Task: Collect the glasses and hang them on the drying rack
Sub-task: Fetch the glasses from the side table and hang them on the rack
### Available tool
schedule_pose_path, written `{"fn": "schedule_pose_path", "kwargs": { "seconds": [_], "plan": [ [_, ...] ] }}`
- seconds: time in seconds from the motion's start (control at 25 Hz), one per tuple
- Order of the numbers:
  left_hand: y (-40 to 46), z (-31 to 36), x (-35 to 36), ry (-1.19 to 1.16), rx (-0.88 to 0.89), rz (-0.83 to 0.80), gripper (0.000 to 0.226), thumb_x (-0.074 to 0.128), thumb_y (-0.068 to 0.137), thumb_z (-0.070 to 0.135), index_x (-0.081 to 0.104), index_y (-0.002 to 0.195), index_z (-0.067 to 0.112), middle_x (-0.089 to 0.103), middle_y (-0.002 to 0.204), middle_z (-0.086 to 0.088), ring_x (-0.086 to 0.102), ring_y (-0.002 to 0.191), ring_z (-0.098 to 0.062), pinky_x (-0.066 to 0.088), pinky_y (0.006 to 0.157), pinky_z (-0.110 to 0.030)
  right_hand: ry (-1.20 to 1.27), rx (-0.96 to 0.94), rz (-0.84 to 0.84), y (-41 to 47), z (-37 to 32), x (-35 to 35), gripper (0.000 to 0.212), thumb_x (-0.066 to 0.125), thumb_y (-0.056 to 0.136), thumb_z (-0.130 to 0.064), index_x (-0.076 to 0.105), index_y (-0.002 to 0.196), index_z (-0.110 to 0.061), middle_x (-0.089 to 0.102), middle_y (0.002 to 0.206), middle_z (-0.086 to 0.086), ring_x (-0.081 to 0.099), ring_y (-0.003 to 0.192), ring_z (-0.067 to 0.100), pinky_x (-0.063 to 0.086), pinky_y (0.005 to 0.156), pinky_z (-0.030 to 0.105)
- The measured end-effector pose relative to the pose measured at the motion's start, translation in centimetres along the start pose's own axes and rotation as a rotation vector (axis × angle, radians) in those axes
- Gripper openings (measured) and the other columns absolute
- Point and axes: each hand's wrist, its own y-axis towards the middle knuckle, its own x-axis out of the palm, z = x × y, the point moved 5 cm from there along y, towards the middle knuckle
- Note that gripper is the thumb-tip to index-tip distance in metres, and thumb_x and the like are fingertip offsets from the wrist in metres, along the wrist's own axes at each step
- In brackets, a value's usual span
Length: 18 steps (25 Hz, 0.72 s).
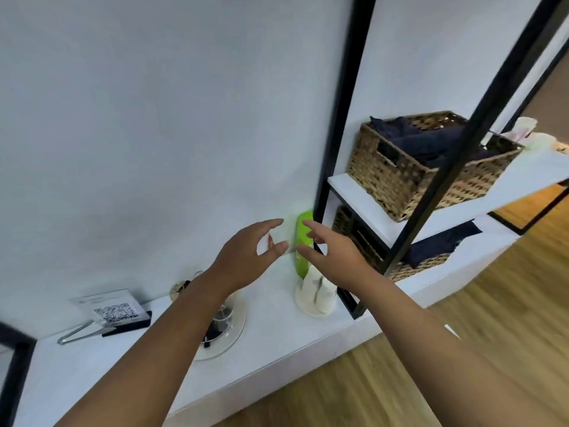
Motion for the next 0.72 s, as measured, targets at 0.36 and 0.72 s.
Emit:
{"fn": "schedule_pose_path", "kwargs": {
  "seconds": [0.36, 0.72],
  "plan": [
    [-2.3, 21.2, 10.3, -0.077, 0.303, -0.167, 0.055, 0.063, 0.097, 0.054, 0.052, 0.149, 0.040, 0.055, 0.148, 0.020, 0.050, 0.135, 0.002, 0.042, 0.112, -0.030, 0.016, 0.110, 0.344, -18.9, 5.7, -19.4, 0.064, 0.067, 0.096, -0.051, 0.044, 0.155, -0.039, 0.062, 0.139, -0.008, 0.057, 0.128, 0.012, 0.047, 0.101, 0.030],
    [-6.7, 42.6, 26.1, -0.171, 0.601, -0.461, 0.058, 0.061, 0.096, 0.060, 0.047, 0.150, 0.044, 0.053, 0.150, 0.017, 0.050, 0.135, -0.004, 0.046, 0.110, -0.034, -0.117, 0.392, 0.695, -42.3, 12.9, -34.2, 0.070, 0.067, 0.094, -0.054, 0.040, 0.157, -0.037, 0.060, 0.145, -0.005, 0.056, 0.132, 0.015, 0.048, 0.104, 0.034]
  ]
}}
